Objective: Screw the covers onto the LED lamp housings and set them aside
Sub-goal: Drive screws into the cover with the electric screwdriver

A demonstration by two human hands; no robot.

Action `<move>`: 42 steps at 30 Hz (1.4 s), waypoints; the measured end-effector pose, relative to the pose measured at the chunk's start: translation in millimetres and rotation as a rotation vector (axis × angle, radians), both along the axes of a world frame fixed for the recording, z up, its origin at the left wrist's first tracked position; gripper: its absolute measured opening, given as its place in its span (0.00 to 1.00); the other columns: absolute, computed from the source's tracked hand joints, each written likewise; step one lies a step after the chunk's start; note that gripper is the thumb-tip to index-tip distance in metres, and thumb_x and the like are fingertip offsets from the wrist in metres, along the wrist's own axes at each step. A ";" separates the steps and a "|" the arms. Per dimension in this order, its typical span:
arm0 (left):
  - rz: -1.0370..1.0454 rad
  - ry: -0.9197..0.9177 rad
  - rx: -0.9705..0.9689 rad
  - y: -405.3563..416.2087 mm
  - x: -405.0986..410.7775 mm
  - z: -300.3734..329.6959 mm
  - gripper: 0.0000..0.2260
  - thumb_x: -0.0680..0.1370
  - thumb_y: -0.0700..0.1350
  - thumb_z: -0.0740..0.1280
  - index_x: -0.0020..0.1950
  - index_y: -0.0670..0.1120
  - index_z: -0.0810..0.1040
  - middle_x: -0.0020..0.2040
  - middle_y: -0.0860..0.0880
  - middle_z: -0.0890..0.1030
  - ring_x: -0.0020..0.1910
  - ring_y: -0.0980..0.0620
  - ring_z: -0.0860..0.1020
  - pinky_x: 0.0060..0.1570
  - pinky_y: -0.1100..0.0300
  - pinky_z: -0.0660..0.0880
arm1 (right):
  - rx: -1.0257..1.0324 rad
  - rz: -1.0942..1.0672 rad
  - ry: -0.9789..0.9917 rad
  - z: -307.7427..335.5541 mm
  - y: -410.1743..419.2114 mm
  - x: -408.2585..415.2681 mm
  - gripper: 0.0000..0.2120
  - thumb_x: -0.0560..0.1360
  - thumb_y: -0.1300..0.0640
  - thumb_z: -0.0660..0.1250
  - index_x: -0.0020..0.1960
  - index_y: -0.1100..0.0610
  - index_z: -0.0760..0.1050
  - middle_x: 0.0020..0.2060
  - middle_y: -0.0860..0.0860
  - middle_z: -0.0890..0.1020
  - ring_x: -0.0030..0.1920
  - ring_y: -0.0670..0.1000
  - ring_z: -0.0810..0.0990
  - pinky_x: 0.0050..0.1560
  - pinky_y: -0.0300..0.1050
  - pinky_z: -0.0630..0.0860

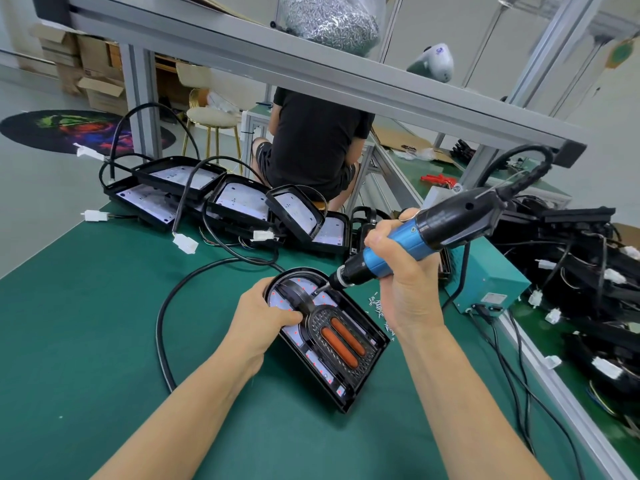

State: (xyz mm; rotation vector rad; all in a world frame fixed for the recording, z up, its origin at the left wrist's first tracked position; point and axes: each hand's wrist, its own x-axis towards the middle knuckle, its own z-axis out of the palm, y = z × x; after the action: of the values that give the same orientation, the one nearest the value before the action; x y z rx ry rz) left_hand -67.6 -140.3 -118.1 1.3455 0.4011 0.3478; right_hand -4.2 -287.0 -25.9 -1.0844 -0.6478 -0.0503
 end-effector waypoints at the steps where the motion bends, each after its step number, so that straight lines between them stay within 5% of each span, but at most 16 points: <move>1: 0.001 0.003 0.001 -0.1 0.3 0.3 0.20 0.64 0.23 0.69 0.46 0.45 0.79 0.36 0.52 0.84 0.34 0.56 0.81 0.33 0.67 0.75 | -0.005 0.008 0.000 0.3 -0.9 0.4 0.18 0.67 0.69 0.68 0.37 0.44 0.78 0.33 0.47 0.75 0.40 0.48 0.73 0.50 0.44 0.72; 5: -0.022 0.036 0.003 -0.2 3.3 4.4 0.20 0.63 0.23 0.69 0.45 0.46 0.80 0.37 0.51 0.84 0.35 0.55 0.80 0.35 0.66 0.75 | -0.086 0.062 -0.076 1.8 -2.5 0.3 0.17 0.67 0.71 0.68 0.43 0.49 0.73 0.34 0.48 0.75 0.39 0.48 0.72 0.47 0.42 0.74; 9: -0.034 0.087 -0.016 2.5 4.5 4.1 0.18 0.63 0.23 0.69 0.45 0.43 0.79 0.38 0.47 0.84 0.37 0.48 0.80 0.41 0.57 0.76 | -0.075 0.027 -0.091 1.2 -0.3 2.2 0.20 0.68 0.70 0.68 0.44 0.43 0.77 0.35 0.49 0.75 0.40 0.48 0.73 0.47 0.42 0.74; 15: -0.063 0.145 -0.073 7.9 -0.8 1.0 0.17 0.65 0.25 0.69 0.47 0.43 0.78 0.35 0.50 0.84 0.30 0.54 0.81 0.27 0.66 0.74 | 0.143 -0.096 0.107 -12.7 -8.4 6.3 0.20 0.71 0.72 0.67 0.57 0.54 0.70 0.34 0.50 0.74 0.39 0.49 0.74 0.48 0.41 0.74; 21: -0.041 0.203 0.206 16.3 -9.2 -3.7 0.22 0.58 0.35 0.73 0.51 0.47 0.80 0.44 0.47 0.84 0.44 0.47 0.81 0.50 0.53 0.78 | 0.341 -0.203 0.203 -7.0 -32.0 9.4 0.17 0.75 0.73 0.62 0.54 0.52 0.71 0.33 0.47 0.77 0.35 0.46 0.76 0.42 0.38 0.76; 27: -0.075 0.353 0.595 21.8 -17.0 0.1 0.30 0.57 0.52 0.69 0.59 0.51 0.77 0.53 0.49 0.81 0.57 0.45 0.76 0.60 0.49 0.72 | 0.379 -0.289 0.220 -9.4 -61.4 7.7 0.15 0.76 0.70 0.63 0.54 0.51 0.70 0.34 0.46 0.77 0.36 0.45 0.76 0.47 0.40 0.76; 31: -0.087 0.385 0.610 26.1 -16.2 1.7 0.34 0.58 0.52 0.69 0.65 0.49 0.74 0.59 0.50 0.78 0.61 0.48 0.73 0.64 0.51 0.68 | 0.376 -0.345 0.230 -15.7 -78.7 4.4 0.15 0.76 0.69 0.64 0.55 0.51 0.69 0.33 0.45 0.77 0.36 0.45 0.75 0.48 0.39 0.75; 37: 0.036 0.148 0.654 26.1 9.5 26.0 0.16 0.71 0.40 0.71 0.57 0.50 0.79 0.55 0.51 0.80 0.56 0.53 0.76 0.58 0.58 0.69 | 0.356 -0.396 0.230 -25.8 -96.4 -1.9 0.16 0.76 0.69 0.64 0.57 0.52 0.68 0.34 0.46 0.76 0.37 0.46 0.75 0.48 0.40 0.75; 42: -0.193 0.104 0.962 -12.3 54.8 54.9 0.08 0.72 0.40 0.69 0.49 0.50 0.83 0.45 0.54 0.82 0.51 0.52 0.79 0.59 0.55 0.73 | 0.358 -0.430 0.238 -28.4 -102.4 -4.4 0.16 0.76 0.69 0.64 0.57 0.51 0.69 0.36 0.47 0.75 0.37 0.46 0.75 0.48 0.40 0.74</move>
State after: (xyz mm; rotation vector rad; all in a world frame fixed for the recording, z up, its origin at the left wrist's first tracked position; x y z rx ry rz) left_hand -12.8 -152.6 -63.2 2.3309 0.1748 0.3177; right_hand -8.5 -389.3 -54.3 -0.8481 -0.1720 -0.3889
